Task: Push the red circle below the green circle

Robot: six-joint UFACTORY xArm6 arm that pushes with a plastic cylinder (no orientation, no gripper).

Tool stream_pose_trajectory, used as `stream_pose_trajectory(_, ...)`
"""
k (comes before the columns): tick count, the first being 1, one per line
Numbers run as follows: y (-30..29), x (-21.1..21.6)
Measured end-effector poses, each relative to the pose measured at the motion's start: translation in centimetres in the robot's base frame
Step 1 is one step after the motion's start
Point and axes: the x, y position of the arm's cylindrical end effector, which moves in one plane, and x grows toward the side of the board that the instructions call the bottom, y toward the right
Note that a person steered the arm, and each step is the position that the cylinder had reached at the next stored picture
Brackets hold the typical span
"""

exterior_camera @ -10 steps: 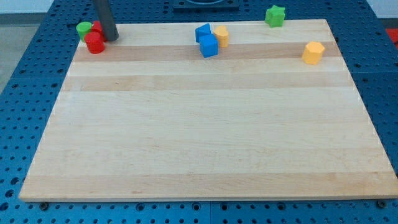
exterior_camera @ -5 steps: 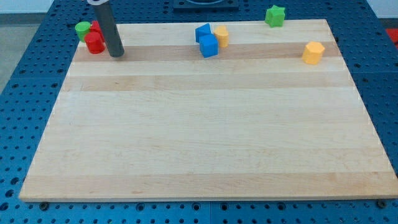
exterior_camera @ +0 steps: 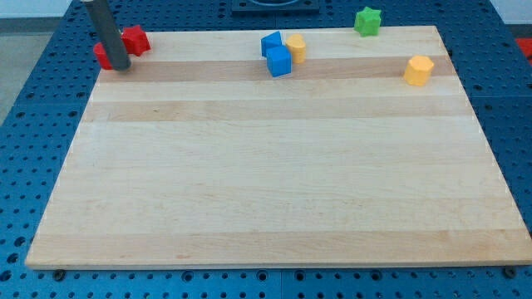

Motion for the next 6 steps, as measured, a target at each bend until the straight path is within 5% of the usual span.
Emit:
stream_pose_trajectory(4,-4.0,2.8)
stream_pose_trajectory(6,-4.0,-2.4)
